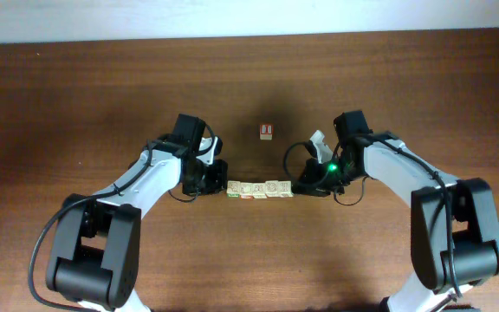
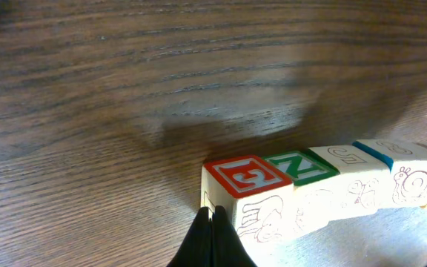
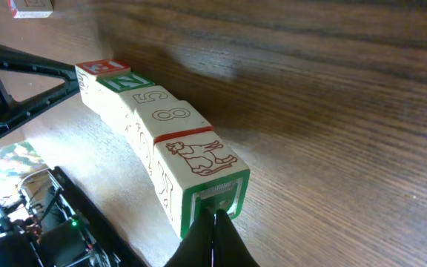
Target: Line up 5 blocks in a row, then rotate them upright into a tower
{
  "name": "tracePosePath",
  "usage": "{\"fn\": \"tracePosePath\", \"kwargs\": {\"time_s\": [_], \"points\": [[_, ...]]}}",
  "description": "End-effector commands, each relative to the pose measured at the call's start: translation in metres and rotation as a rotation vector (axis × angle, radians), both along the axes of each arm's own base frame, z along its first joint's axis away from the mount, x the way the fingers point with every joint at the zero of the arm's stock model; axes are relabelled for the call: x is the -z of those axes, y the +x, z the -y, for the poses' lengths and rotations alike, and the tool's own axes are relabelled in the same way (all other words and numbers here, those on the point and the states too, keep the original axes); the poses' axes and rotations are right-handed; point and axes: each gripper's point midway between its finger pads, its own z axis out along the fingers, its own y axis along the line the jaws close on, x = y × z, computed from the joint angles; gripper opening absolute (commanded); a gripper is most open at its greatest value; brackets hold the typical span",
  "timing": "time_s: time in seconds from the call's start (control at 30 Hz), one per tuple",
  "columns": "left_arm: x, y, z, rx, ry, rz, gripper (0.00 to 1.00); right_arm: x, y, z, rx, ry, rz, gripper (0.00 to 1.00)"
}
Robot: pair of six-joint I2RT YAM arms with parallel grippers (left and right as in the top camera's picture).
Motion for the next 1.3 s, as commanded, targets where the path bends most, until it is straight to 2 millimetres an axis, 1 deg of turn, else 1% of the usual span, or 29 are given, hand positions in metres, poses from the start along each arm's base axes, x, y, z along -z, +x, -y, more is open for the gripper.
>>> {"fn": "tracePosePath", "kwargs": {"time_s": [0.0,0.27,0.33,0.37,0.4,0.47,0.5,0.53,0.67,0.7,0.77,0.83,0.9,0.97,1.07,1.2,1.27], "points": [[0.002,-0.005,0.006,0.007,-0.032,-0.024,0.00,-0.021,0.004,-0.010,-0.023,0.001,0.069,0.04],[0.002,-0.005,0.006,0.007,-0.032,-0.024,0.00,-0.003,0.004,0.004,0.016,-0.114,0.035,0.04],[0.002,-0.005,0.006,0.007,-0.032,-0.024,0.00,-0.007,0.008,0.007,0.028,-0.112,0.048,0.04],[0.002,-0.005,0.006,0.007,-0.032,-0.024,0.00,-0.015,0.017,0.017,0.063,-0.109,0.069,0.04],[0.002,-0.005,0.006,0.007,-0.032,-0.024,0.00,-0.019,0.023,0.035,0.116,-0.115,0.064,0.04],[0.002,-0.005,0.007,0.007,-0.032,-0.024,0.00,-0.009,0.023,0.060,0.173,-0.175,0.023,0.04],[0.002,-0.005,0.006,0.007,-0.032,-0.023,0.00,-0.004,0.021,0.064,0.179,-0.188,0.007,0.04],[0.002,-0.005,0.006,0.007,-0.032,-0.023,0.00,0.005,0.021,0.065,0.172,-0.209,-0.008,0.04],[0.002,-0.005,0.006,0.007,-0.032,-0.023,0.00,0.037,0.020,0.056,0.157,-0.220,-0.068,0.04],[0.002,-0.005,0.006,0.007,-0.032,-0.023,0.00,0.042,0.019,0.054,0.151,-0.218,-0.077,0.04],[0.002,-0.005,0.006,0.007,-0.032,-0.023,0.00,0.043,0.021,0.053,0.145,-0.213,-0.069,0.04],[0.002,-0.005,0.006,0.007,-0.032,-0.023,0.00,0.038,0.023,0.047,0.095,-0.172,-0.025,0.04],[0.002,-0.005,0.006,0.007,-0.032,-0.023,0.00,0.037,0.025,0.046,0.079,-0.167,-0.008,0.04],[0.002,-0.005,0.006,0.007,-0.032,-0.023,0.00,0.034,0.026,0.039,0.039,-0.155,0.020,0.04],[0.002,-0.005,0.006,0.007,-0.032,-0.023,0.00,0.033,0.025,0.030,0.003,-0.176,0.034,0.04],[0.002,-0.005,0.006,0.007,-0.032,-0.023,0.00,0.032,0.024,0.027,-0.005,-0.176,0.032,0.04],[0.002,-0.005,0.006,0.007,-0.032,-0.023,0.00,0.032,0.020,0.020,-0.028,-0.176,0.031,0.04]]}}
